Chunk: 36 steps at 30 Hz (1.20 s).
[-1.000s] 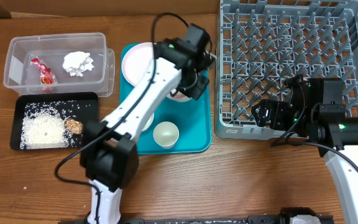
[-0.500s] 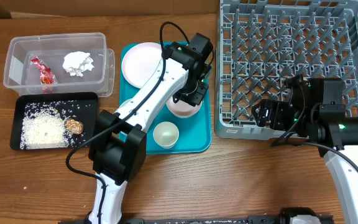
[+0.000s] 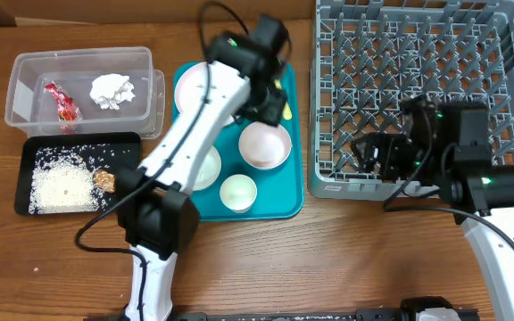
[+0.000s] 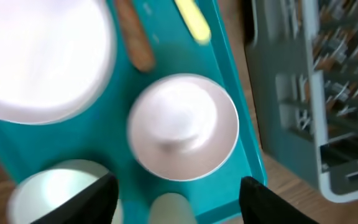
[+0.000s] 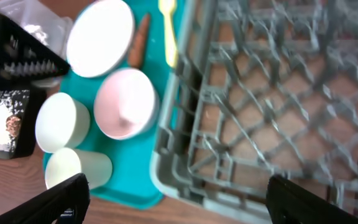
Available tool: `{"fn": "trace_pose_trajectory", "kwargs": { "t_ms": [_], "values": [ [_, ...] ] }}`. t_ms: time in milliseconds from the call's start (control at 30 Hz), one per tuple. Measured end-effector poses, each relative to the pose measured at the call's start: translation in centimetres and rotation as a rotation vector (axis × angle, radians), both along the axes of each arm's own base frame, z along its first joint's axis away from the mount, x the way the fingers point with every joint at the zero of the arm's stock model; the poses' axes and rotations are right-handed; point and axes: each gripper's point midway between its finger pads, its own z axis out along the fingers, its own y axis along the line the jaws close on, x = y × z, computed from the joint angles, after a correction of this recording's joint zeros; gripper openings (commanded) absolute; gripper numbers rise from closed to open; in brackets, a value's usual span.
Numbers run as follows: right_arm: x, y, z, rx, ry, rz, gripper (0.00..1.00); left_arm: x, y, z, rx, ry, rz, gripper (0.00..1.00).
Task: Sort waste into correct bins and load items into the dishwasher
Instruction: 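Retract the left arm and reach the right gripper to the pink bowl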
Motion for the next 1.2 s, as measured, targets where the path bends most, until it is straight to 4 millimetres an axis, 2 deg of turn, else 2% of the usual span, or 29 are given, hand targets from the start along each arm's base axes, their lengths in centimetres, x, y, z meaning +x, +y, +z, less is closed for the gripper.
{"fn": "trace_pose_trajectory", "kwargs": {
  "t_ms": [67, 167, 233, 300, 367, 433, 600, 667, 733, 1033, 1200],
  "values": [
    [0.8, 1.6, 1.6, -0.028, -0.057, 0.031, 0.94, 1.1, 1.7, 2.9, -0.024, -0.053, 0.043, 0.7],
    [1.8, 4.1, 3.3, -0.053, -0.115, 0.076, 0.94, 2.2, 4.5, 6.3, -0.047, -0.111, 0.111, 0.7],
    [2.9, 6.1, 3.8, -0.073, -0.143, 0.109, 0.94, 2.7, 6.8, 8.3, -0.061, -0.15, 0.17, 0.7],
    [4.0, 8.1, 3.2, -0.09, -0.143, 0.139, 0.93, 3.1, 9.0, 9.6, -0.069, -0.173, 0.227, 0.7],
    [5.0, 9.9, 1.5, -0.115, -0.111, 0.167, 0.91, 3.3, 11.1, 10.3, -0.069, -0.183, 0.277, 0.7],
    [6.1, 11.2, -1.2, -0.143, -0.057, 0.183, 0.89, 3.2, 13.3, 10.4, -0.062, -0.174, 0.324, 0.7],
    [7.5, 11.9, -9.0, -0.223, 0.107, 0.193, 0.84, 3.0, 16.8, 10.1, -0.047, -0.148, 0.402, 0.7],
    [7.5, 11.9, -11.4, -0.245, 0.158, 0.202, 0.83, 3.1, 17.6, 10.1, -0.045, -0.147, 0.42, 0.7],
    [7.9, 12.4, -12.5, -0.251, 0.166, 0.222, 0.83, 3.1, 18.3, 10.1, -0.043, -0.148, 0.436, 0.7],
    [7.1, 13.3, -13.8, -0.35, 0.161, 0.262, 0.82, 3.4, 19.1, 10.1, -0.043, -0.157, 0.455, 0.7],
    [7.4, 13.6, -14.0, -0.398, 0.125, 0.287, 0.74, 3.4, 19.1, 10.2, -0.044, -0.159, 0.456, 0.72]
  ]
}}
